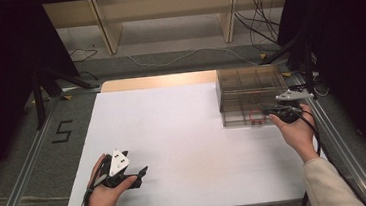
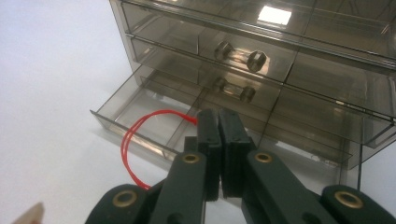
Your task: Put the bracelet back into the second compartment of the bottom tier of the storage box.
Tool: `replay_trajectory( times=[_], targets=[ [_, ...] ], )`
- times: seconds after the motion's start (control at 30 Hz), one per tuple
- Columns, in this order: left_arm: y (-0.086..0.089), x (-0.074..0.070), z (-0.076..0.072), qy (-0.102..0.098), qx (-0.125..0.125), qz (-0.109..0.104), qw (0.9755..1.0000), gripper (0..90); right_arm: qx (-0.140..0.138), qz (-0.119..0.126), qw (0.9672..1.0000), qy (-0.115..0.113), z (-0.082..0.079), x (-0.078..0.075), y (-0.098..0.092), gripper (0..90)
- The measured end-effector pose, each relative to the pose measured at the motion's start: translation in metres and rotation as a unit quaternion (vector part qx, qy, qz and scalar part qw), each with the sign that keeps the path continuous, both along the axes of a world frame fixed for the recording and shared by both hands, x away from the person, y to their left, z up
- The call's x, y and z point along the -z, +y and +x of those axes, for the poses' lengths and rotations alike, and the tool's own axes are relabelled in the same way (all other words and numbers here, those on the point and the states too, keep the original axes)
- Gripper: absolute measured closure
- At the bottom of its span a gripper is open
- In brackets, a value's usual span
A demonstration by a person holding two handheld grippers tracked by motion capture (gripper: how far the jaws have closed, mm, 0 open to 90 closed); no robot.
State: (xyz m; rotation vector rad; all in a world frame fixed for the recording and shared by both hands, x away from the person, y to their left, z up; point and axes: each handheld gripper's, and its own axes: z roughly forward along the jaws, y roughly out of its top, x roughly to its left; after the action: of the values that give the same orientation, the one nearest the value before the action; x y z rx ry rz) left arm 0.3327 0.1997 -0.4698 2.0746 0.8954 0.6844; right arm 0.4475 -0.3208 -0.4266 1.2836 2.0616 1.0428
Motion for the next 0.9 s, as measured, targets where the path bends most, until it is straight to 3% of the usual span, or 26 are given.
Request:
replay_trajectory(
  times=[0.9],
  targets=[
    [0.0001,-0.0003,0.0001,-0.002,0.001,0.002,1.0000,15.9,0.014,0.003,0.9999,-0.002,0.0075,-0.0024,-0.0048,88.9]
  ],
)
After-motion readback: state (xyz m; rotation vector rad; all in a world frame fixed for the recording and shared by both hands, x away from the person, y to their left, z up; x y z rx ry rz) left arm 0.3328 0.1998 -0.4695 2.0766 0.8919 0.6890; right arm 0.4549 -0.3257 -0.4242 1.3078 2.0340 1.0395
